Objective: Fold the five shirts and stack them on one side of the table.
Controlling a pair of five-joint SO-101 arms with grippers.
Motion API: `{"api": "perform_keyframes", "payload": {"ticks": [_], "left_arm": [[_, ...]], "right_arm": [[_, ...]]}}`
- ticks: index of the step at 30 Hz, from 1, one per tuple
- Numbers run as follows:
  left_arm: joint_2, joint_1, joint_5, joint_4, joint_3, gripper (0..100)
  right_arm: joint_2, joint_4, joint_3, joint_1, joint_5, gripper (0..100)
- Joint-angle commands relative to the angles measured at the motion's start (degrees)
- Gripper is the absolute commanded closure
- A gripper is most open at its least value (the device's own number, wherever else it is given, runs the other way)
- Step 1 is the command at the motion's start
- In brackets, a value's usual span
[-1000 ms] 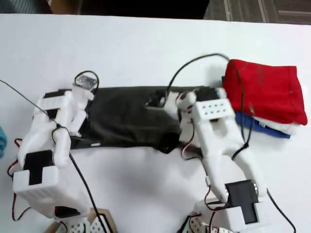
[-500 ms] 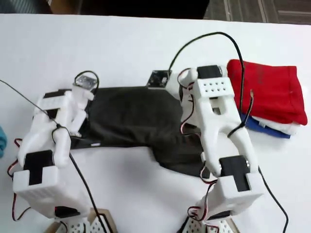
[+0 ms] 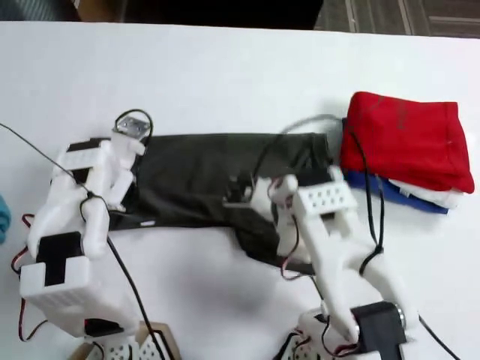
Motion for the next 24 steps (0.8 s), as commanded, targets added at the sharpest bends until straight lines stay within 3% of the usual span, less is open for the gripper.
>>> {"api": "perform_keyframes", "payload": {"ticks": [1,8,14,19,21,24], "left_arm": [[0.44,0.44,-0.09,-1.05,0.40,97],[0.44,0.44,0.00,-1.05,0.40,97],[0.44,0.44,0.09,-1.05,0.40,97],[0.44,0.44,0.09,-1.05,0.40,97],[0.44,0.44,0.09,-1.05,0.40,97],[0.44,0.44,0.09,-1.05,0.40,97]], "right_arm": [[-3.30,-6.64,7.38,-0.57,-1.49,81.0],[-2.68,-13.41,10.20,-0.66,-1.67,79.3],[7.25,-18.24,9.93,-0.66,-1.58,79.3],[12.44,-15.25,4.48,-0.66,-1.41,79.6],[13.58,-15.34,3.16,-0.66,-1.41,84.4],[14.73,-15.52,1.49,-0.48,-1.58,99.2]]}}
